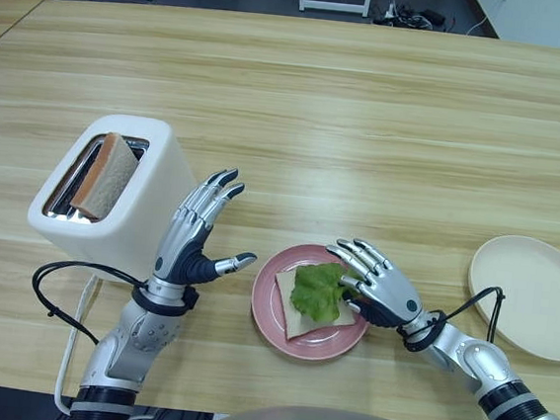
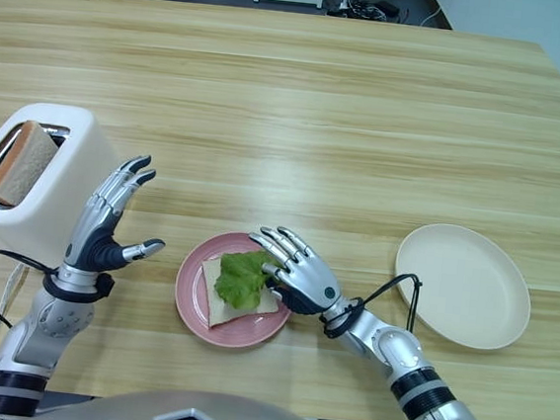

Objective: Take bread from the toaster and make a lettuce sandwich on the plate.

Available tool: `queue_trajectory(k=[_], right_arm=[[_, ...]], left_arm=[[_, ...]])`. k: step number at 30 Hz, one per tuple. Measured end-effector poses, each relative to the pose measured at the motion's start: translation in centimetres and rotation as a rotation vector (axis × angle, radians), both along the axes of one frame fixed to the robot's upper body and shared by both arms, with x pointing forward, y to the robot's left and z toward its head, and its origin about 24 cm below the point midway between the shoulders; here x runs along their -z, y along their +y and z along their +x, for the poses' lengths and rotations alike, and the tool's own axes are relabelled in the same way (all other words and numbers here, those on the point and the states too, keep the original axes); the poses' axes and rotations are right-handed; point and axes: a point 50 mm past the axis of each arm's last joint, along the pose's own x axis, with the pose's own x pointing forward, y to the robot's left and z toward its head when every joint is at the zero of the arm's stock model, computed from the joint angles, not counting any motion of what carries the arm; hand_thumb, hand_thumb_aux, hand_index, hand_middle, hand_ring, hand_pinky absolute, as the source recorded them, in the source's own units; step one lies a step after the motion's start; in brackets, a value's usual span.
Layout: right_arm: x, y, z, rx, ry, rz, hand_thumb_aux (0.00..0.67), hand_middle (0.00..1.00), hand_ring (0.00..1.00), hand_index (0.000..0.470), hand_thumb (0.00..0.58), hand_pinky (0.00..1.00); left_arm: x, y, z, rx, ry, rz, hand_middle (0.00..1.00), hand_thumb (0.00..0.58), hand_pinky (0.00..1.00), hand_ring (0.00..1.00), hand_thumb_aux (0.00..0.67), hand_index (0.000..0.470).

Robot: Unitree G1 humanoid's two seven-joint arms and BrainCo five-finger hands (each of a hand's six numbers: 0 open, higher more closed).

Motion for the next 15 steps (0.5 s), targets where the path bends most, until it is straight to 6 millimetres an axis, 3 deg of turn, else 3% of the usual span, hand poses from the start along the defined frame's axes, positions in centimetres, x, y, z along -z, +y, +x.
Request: queue_trajectory(k=[3, 5, 14, 15], right_arm=[[0.1, 0.0, -0.1, -0.015, 0.009, -0.042, 0.0, 0.0, 0.0, 0.0, 0.0, 0.0], [0.1, 0.1, -0.3, -0.032, 0.015, -0.069, 0.0, 0.0, 0.0, 0.0, 0.0, 0.0], [-1.0, 0.6, -0.3, -0.064, -0.032, -0.086, 0.0, 0.0, 0.0, 0.0, 0.0, 0.0], [-1.3, 0.6, -0.3, -0.058, -0.05, -0.072, 0.0, 0.0, 0.0, 0.0, 0.0, 0.0]], left_arm=[[0.0, 0.0, 0.0, 0.002, 0.001, 0.003, 0.0, 0.132, 0.0, 0.0, 0.081, 0.057], [-0.1, 0.1, 0.0, 0.001, 0.002, 0.013, 0.0, 0.053, 0.0, 0.0, 0.032, 0.022], [-1.6, 2.2, -0.7, -0.12, -0.036, 0.054, 0.0, 0.071, 0.0, 0.0, 0.042, 0.029], [-1.8, 2.6, -0.7, -0.146, -0.042, 0.057, 0.0, 0.0, 0.0, 0.0, 0.0, 0.0]])
